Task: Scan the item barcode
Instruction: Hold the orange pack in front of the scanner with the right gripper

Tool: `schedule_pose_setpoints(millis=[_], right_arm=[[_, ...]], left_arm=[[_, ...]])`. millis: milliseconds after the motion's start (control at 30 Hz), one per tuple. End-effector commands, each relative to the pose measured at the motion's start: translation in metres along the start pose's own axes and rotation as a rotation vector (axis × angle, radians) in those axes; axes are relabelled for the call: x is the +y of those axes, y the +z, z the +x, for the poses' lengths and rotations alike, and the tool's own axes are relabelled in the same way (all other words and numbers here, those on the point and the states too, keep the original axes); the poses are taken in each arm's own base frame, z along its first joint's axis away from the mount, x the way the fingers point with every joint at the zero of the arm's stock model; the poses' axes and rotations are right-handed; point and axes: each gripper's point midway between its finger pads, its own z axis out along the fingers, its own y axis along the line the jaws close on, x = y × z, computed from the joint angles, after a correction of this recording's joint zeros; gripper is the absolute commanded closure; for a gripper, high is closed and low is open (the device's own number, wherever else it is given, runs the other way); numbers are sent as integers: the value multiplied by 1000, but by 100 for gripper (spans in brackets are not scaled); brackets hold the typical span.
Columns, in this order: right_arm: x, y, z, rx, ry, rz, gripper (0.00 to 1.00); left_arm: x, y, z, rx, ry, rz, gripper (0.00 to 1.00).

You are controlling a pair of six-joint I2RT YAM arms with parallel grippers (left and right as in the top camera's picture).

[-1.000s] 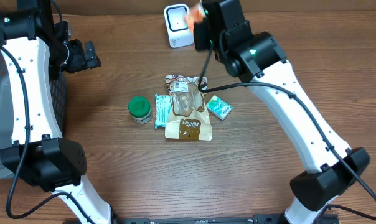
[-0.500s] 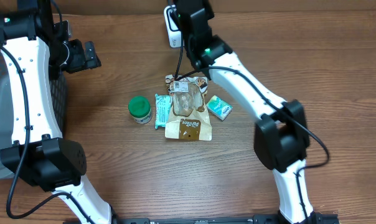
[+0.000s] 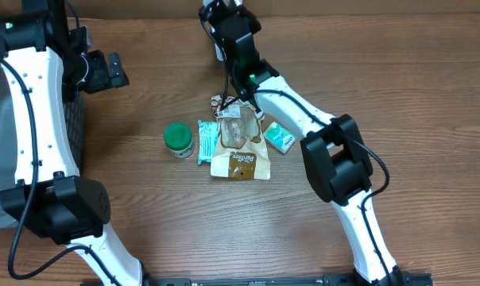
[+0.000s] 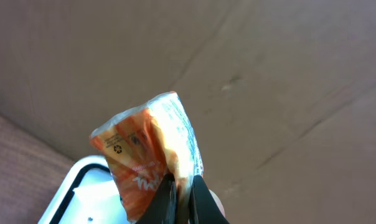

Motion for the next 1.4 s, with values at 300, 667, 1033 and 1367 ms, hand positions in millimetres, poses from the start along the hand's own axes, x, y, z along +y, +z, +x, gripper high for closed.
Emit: schedule_pose_setpoints(millis=[300, 667, 1033, 1367], right_arm=[[31, 10, 27, 16, -104, -33, 96], [32, 15, 35, 19, -116, -59, 96], [25, 28, 48, -27, -155, -90, 96], [28, 31, 47, -74, -228, -45, 96]], left_arm=[[2, -11, 0, -30, 24, -2, 0], [2, -11, 0, -30, 24, -2, 0], [2, -11, 0, -30, 24, -2, 0], [2, -11, 0, -30, 24, -2, 0]])
